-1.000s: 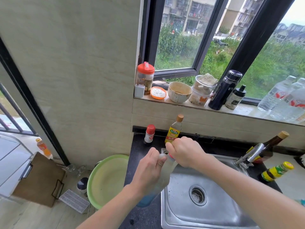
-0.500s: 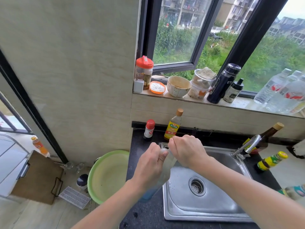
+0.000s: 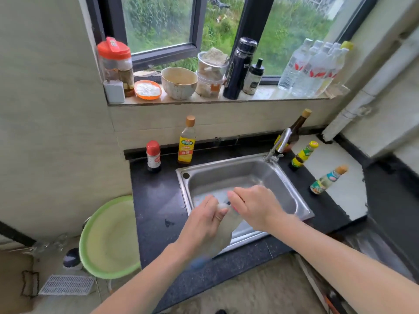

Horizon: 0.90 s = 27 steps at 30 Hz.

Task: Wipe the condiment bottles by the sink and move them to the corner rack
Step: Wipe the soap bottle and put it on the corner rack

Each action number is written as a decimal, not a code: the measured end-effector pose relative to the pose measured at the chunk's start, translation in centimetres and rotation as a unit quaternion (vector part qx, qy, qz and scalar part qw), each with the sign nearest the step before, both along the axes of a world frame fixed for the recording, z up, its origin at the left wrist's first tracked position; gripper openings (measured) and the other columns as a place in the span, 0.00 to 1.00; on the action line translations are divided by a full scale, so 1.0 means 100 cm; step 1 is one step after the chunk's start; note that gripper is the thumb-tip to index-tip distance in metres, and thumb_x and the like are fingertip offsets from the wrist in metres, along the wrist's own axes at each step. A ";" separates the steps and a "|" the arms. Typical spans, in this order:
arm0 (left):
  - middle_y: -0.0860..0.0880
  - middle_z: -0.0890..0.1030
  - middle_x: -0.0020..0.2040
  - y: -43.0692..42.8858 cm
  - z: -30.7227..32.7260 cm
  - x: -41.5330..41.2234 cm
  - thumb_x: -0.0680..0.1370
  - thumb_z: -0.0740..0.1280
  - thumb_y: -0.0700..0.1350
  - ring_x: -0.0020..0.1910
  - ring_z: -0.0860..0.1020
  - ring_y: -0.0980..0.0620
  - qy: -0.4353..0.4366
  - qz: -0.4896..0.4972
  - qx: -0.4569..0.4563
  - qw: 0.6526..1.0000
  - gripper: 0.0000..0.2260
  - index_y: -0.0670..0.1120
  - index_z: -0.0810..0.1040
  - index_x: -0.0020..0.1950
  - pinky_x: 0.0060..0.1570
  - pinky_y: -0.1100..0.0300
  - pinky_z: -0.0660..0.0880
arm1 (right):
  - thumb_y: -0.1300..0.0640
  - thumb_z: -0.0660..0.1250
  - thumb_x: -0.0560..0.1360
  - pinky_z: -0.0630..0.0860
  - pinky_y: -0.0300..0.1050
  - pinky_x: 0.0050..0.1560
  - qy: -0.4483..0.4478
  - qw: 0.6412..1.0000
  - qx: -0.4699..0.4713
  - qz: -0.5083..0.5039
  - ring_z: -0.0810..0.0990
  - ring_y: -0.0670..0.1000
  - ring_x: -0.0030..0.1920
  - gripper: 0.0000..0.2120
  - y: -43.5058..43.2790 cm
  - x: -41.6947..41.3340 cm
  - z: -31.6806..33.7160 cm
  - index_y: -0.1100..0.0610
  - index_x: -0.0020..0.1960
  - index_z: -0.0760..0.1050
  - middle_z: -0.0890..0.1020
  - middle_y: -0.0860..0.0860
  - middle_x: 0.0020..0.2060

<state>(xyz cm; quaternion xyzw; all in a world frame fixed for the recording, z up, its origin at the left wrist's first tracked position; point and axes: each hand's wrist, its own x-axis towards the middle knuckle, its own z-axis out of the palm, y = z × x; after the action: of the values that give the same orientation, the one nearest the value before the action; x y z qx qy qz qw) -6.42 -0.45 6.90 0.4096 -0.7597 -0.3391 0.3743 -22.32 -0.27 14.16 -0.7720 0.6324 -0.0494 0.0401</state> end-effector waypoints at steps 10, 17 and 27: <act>0.56 0.61 0.34 0.050 0.040 -0.143 0.80 0.53 0.61 0.33 0.61 0.57 0.042 -0.271 0.004 0.962 0.20 0.47 0.61 0.36 0.35 0.62 0.62 | 0.49 0.50 0.83 0.64 0.47 0.21 -0.045 0.982 -0.176 -0.047 0.68 0.54 0.22 0.23 0.129 -0.152 0.024 0.56 0.33 0.70 0.71 0.49 0.24; 0.56 0.62 0.34 0.130 0.042 -0.271 0.80 0.53 0.58 0.32 0.63 0.60 0.020 -0.312 -0.051 0.949 0.18 0.47 0.61 0.37 0.34 0.66 0.60 | 0.59 0.67 0.73 0.63 0.43 0.17 0.101 0.963 -0.118 -0.220 0.72 0.58 0.18 0.15 0.234 -0.239 0.043 0.57 0.29 0.70 0.71 0.52 0.20; 0.55 0.64 0.37 0.229 0.039 -0.412 0.79 0.49 0.59 0.34 0.66 0.51 -0.068 -0.407 -0.175 0.894 0.17 0.49 0.60 0.38 0.31 0.57 0.61 | 0.62 0.54 0.79 0.62 0.45 0.34 0.136 0.876 -0.008 -0.463 0.79 0.60 0.49 0.10 0.352 -0.337 0.041 0.56 0.48 0.74 0.78 0.56 0.41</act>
<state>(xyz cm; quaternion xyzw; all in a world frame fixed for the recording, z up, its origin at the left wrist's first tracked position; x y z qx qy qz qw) -47.65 22.45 10.79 0.0143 -0.9306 -0.2945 0.2168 -56.07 34.95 18.26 -0.3908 0.9162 0.0383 -0.0799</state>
